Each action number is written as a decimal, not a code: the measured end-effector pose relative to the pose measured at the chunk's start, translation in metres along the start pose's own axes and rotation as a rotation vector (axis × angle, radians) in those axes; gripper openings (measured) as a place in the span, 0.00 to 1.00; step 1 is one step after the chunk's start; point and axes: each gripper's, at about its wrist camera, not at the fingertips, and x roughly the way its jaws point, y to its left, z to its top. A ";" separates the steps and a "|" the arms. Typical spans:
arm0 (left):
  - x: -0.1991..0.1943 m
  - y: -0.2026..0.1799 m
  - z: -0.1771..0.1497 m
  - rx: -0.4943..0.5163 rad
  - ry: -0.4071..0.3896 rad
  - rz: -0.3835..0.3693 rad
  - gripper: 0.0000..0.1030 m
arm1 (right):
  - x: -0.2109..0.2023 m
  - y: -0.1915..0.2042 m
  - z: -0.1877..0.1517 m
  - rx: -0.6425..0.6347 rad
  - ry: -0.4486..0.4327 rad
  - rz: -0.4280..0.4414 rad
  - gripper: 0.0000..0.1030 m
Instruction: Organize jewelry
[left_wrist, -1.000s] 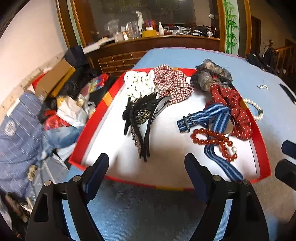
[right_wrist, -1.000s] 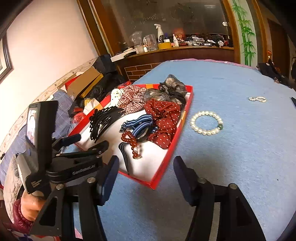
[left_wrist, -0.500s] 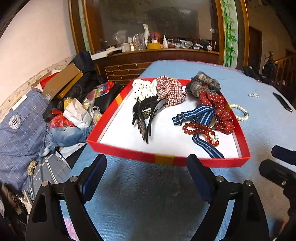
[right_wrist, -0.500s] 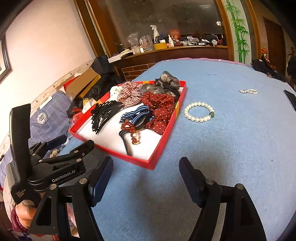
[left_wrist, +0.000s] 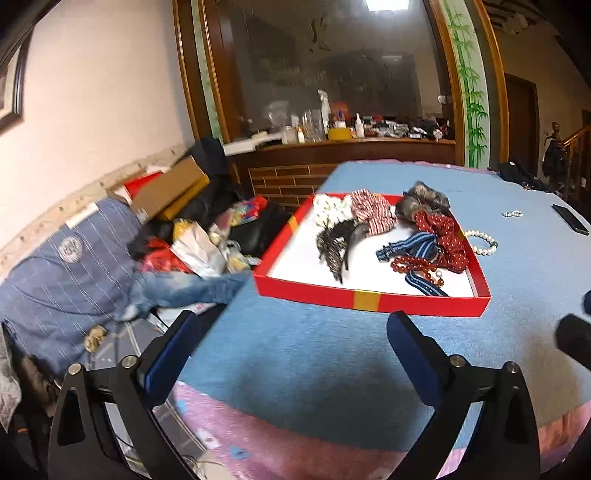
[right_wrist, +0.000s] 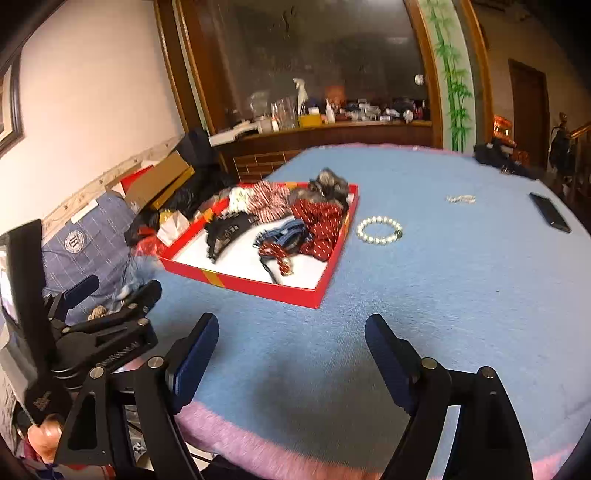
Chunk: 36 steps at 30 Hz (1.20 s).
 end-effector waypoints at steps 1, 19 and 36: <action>-0.003 0.001 0.001 0.002 -0.002 -0.006 0.99 | -0.009 0.004 -0.001 -0.013 -0.018 -0.007 0.89; -0.015 0.014 -0.008 -0.015 -0.057 0.043 0.99 | -0.029 0.029 -0.013 -0.162 -0.108 -0.132 0.96; -0.013 0.020 -0.009 -0.026 -0.051 0.043 0.99 | -0.023 0.035 -0.013 -0.190 -0.083 -0.143 0.97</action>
